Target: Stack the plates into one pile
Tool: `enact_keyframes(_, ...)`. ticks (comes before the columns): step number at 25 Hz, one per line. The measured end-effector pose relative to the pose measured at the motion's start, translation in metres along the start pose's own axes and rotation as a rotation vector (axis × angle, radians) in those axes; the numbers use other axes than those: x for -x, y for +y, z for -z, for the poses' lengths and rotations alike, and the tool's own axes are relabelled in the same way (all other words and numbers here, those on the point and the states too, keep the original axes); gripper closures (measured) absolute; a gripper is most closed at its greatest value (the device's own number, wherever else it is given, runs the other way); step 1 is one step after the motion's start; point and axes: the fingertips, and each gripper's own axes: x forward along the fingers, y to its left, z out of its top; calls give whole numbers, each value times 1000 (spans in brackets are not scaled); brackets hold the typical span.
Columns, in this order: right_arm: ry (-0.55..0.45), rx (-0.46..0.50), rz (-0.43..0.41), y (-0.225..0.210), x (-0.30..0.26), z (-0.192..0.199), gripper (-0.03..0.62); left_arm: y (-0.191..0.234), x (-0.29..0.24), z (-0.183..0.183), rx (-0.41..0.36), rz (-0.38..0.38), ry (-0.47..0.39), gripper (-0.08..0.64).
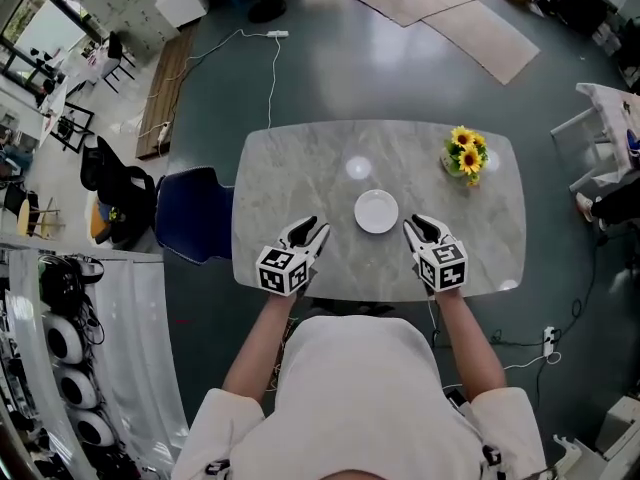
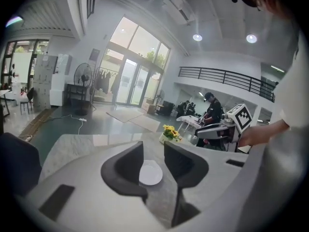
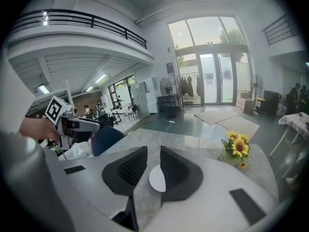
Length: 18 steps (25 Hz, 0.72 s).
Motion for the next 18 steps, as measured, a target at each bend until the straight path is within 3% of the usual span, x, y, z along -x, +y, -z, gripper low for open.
enact_keyframes(14, -246, 18, 76, 51, 71, -91, 537, -1, 90, -89, -83, 9, -185, 533)
enact_keyframes(18, -270, 59, 71, 62, 72, -107, 548, 2, 105, -109, -131, 9, -221, 552)
